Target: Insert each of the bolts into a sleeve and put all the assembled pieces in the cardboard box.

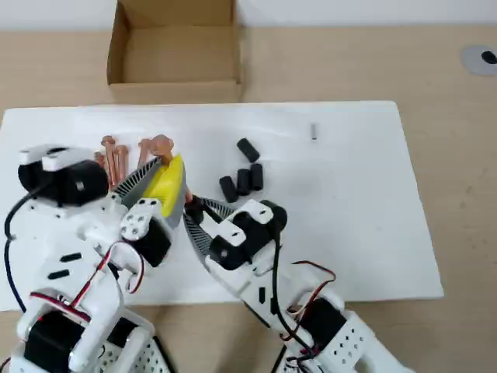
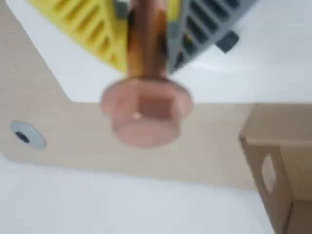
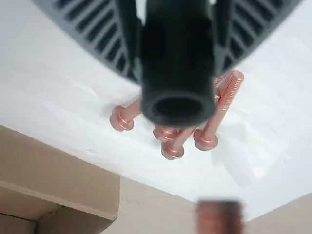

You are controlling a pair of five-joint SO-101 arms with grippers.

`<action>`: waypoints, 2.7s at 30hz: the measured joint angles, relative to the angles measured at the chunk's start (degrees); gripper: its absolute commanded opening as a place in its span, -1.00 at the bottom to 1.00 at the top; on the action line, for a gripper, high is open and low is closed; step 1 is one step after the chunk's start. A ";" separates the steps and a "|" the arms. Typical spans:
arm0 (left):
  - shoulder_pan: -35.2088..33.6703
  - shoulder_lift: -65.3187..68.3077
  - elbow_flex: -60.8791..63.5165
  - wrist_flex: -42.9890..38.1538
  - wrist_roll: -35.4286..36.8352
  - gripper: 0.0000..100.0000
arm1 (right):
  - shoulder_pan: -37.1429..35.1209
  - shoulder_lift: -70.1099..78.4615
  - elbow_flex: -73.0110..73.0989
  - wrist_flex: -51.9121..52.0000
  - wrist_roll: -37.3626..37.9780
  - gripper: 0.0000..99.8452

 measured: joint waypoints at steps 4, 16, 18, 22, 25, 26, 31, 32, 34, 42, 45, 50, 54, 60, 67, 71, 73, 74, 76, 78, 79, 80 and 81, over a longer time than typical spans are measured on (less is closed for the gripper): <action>0.00 -6.51 4.92 -0.26 -2.29 -0.99 | 0.00 0.00 0.00 0.00 0.00 -0.98; 2.64 -14.07 13.71 -3.60 -3.87 -0.99 | 0.00 0.00 0.00 0.00 0.00 -0.98; 3.25 -14.07 14.77 -5.54 -4.66 -0.99 | 0.00 0.00 0.00 0.00 0.00 -0.98; 3.43 -14.07 15.65 -8.00 -7.65 -0.99 | 0.00 0.00 0.00 0.00 0.00 -0.98; 3.43 -14.07 15.65 -8.44 -8.26 -0.99 | 0.00 0.00 0.00 0.00 0.00 -0.98; 3.43 -14.07 15.65 -8.44 -8.35 -0.99 | 0.00 0.00 0.00 0.00 0.00 -0.98; 3.43 -14.07 16.09 -8.53 -8.44 -0.99 | 0.00 0.00 0.00 0.00 0.00 -0.98; 3.43 -14.07 16.53 -8.53 -8.44 -0.99 | 0.00 0.00 0.00 0.00 0.00 -0.98; 3.43 -14.07 17.76 -9.41 -8.44 -0.99 | 0.00 0.00 0.00 0.00 0.00 -0.98; 3.43 -14.07 19.87 -11.52 -9.05 -0.99 | 0.00 0.00 0.00 0.00 0.00 -0.98; 3.08 -14.07 19.87 -11.52 -10.11 -0.99 | 0.00 0.00 0.00 0.00 0.00 -0.98; 1.14 -14.07 19.87 -11.52 -10.29 -0.99 | 0.00 0.00 0.00 0.00 0.00 -0.98; 0.79 -14.07 19.87 -11.52 -10.29 -0.99 | 0.00 0.00 0.00 0.00 0.00 -0.98; 0.70 -14.33 20.13 -10.20 -9.93 -0.99 | -0.18 0.00 0.00 0.00 0.00 -0.98; 0.53 -14.59 19.78 -7.03 -8.70 -0.99 | -0.18 0.18 0.00 0.35 0.00 -0.98; 0.53 -14.59 19.69 -6.59 -7.74 -0.99 | -0.18 0.18 0.00 0.44 0.00 -0.98; 0.53 -14.59 19.60 -6.59 -7.56 -0.99 | -0.18 0.18 0.00 0.44 0.00 -0.98; 0.53 -14.59 19.43 -6.59 -7.56 -0.99 | -0.18 0.18 0.09 0.44 0.00 -0.98; 0.53 -14.59 19.08 -6.51 -7.47 -0.99 | -0.18 0.18 0.09 0.44 0.00 -0.98; 0.53 -14.59 18.55 -5.54 -7.38 -0.99 | -0.18 0.18 0.09 0.44 0.00 -0.98; 0.53 -14.59 18.20 -5.01 -7.38 -0.99 | -0.18 0.18 0.09 0.44 0.00 -0.98; 0.53 -14.59 17.93 -4.40 -7.38 -0.99 | -0.18 0.18 0.09 0.44 0.00 -0.98; 0.53 -14.59 17.76 -3.96 -7.38 -0.99 | -0.18 0.18 0.09 0.44 0.00 -0.98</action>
